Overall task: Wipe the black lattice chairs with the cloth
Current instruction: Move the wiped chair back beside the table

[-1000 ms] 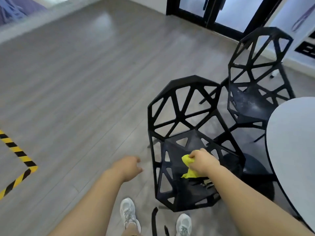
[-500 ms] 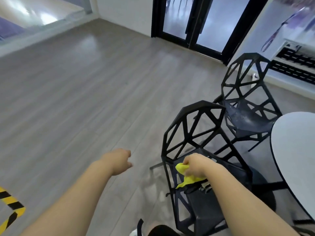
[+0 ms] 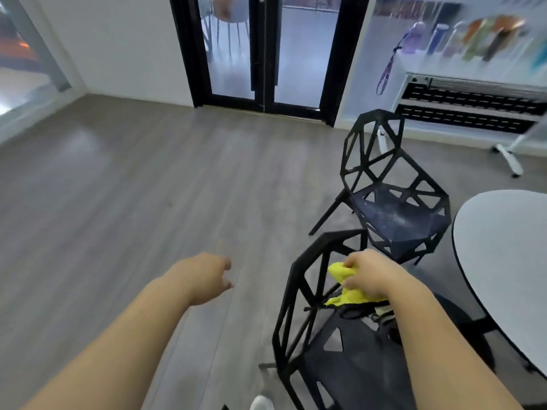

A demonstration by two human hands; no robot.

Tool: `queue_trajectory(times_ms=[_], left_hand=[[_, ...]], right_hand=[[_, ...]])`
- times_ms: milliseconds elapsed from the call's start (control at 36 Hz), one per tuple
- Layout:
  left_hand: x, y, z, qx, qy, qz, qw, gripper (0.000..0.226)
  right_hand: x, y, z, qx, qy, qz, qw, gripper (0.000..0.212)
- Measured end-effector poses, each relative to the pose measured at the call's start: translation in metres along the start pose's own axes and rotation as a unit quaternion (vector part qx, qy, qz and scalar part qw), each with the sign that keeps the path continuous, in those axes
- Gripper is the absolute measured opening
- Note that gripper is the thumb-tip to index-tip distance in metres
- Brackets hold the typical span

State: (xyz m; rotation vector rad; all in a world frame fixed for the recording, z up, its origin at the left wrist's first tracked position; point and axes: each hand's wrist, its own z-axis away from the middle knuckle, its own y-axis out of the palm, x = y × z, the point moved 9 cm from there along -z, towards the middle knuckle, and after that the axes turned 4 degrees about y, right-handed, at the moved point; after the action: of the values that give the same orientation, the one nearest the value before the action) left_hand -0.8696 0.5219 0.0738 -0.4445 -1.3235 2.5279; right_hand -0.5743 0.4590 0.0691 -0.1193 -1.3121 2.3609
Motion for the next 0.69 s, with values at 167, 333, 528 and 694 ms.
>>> queue_trajectory(times_ms=[167,333,528,694], left_hand=[[-0.002,-0.051,-0.053,-0.009,0.04,-0.016,0.999,0.047],[0.003,-0.087,-0.115,0.008,0.082,-0.048,0.995,0.047],[0.012,-0.134,-0.186,0.014,0.159,-0.082,0.984,0.048],[0.026,-0.174,-0.233,0.035,0.211,-0.125,0.969,0.045]], right_hand=[[0.006,-0.047,-0.025,0.006,0.034,0.005,0.999,0.049],[0.015,-0.088,-0.054,0.002,0.079,0.002,0.997,0.04],[0.038,-0.132,-0.091,-0.05,0.134,-0.025,0.989,0.047],[0.07,-0.148,-0.112,-0.074,0.177,-0.084,0.978,0.05]])
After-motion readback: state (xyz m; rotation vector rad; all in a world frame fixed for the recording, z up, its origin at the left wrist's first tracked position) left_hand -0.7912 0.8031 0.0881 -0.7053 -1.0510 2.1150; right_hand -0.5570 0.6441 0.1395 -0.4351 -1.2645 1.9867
